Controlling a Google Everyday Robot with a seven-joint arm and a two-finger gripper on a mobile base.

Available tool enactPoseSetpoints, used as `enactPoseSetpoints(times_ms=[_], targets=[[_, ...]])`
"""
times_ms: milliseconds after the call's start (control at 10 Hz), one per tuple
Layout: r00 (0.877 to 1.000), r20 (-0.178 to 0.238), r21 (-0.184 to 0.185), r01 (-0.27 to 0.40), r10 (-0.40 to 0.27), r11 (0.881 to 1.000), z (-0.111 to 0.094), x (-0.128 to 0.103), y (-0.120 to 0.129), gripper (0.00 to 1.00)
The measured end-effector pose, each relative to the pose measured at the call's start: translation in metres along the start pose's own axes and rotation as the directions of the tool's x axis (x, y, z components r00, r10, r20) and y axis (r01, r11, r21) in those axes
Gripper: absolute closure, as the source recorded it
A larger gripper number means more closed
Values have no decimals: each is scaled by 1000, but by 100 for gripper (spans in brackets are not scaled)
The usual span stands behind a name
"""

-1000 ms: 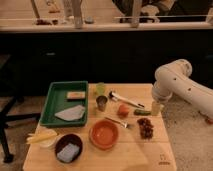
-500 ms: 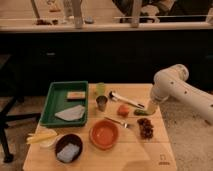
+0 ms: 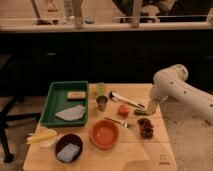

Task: Wipe table surface with brush

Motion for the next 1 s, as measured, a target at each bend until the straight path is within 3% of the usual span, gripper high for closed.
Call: enactPoseSetpoints(times_ms=[200, 700, 1000], targets=[[1000, 5, 8, 1, -1, 1000, 1, 0, -1, 20], [1000, 8, 25, 11, -11, 1000, 33, -21, -11, 20], [1000, 14, 57, -4, 3, 998, 48, -30, -19, 20]])
